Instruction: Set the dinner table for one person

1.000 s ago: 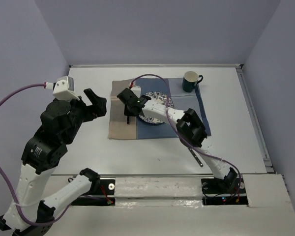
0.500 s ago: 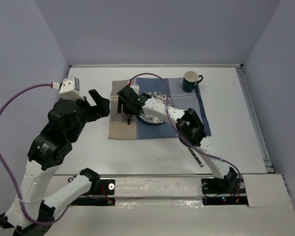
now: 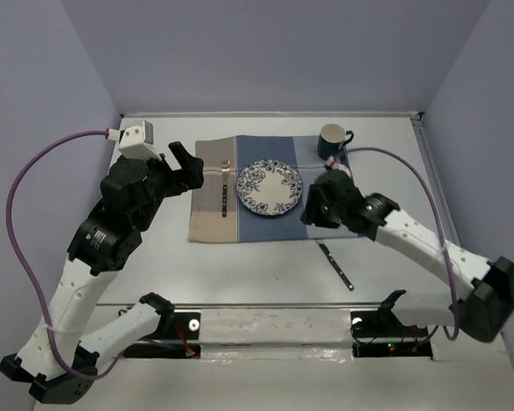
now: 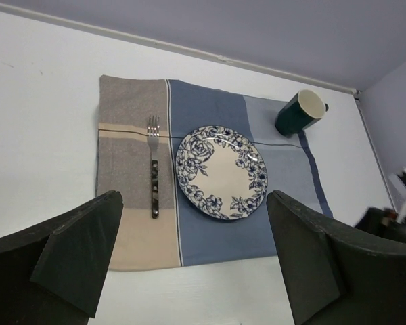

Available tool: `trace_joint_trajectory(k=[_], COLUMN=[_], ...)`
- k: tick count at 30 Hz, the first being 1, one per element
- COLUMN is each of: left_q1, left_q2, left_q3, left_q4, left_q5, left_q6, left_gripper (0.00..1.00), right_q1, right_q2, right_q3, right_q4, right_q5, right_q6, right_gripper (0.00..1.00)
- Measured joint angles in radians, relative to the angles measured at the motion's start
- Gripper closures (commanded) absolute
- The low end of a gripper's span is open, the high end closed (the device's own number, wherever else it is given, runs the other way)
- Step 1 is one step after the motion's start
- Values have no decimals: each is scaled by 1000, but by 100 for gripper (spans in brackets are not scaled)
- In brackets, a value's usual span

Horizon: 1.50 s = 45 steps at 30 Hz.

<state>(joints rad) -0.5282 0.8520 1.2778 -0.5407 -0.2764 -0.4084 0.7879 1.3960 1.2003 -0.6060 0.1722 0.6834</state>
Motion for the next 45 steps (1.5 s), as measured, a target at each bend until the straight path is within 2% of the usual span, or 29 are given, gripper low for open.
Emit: trace_joint_trajectory(k=[2,5,10,20,22,23,24,26,27,29,30,35,39,42,45], left_q1=[0,0,0,0,0,0,0,0,0,0,0,0,0,0,0], left_q2=[13,34,71,99,97,97,97,95,93,89,89,87,90,95,99], left_q3=[-3,-3,-15,-48,-55,-58,-60,-62,-66,-73,-75,-95,-107,-107,-107], left_q4=[22,54,106,162,167,169,170,179,187,200,204,223,221,222,221], left_q5=[3,13,44,87,87,88,89,93,94,97,100,105,107,100,87], left_q6=[6,12,14,14,14,14,14,14,14,13,13,9,9,16,34], left_gripper=[1,1,1,1,1,1,1,1,1,1,1,1,1,1,1], right_q1=[-77,-168,-237,-244,-244,-244,-244,-245,-245,-245,-245,-245,-245,-245,-245], right_q2=[-170,-277,-336,-121,-60,-50,-35,-21,-17,-16,-17,-93,-234,-281,-270], right_q3=[-213,-412,-542,-541,-530,-526,-516,-505,-502,-502,-502,-511,-455,-306,-109], right_q4=[-68,-193,-299,-209,-194,-196,-196,-194,-193,-194,-193,-238,-386,-547,-631], right_q5=[15,10,-50,-146,-163,-167,-174,-190,-200,-221,-235,-310,-397,-451,-460], right_q6=[57,118,148,92,70,63,54,36,26,13,12,6,-6,-26,-55], right_gripper=[38,30,29,41,51,51,61,69,77,88,98,100,100,100,100])
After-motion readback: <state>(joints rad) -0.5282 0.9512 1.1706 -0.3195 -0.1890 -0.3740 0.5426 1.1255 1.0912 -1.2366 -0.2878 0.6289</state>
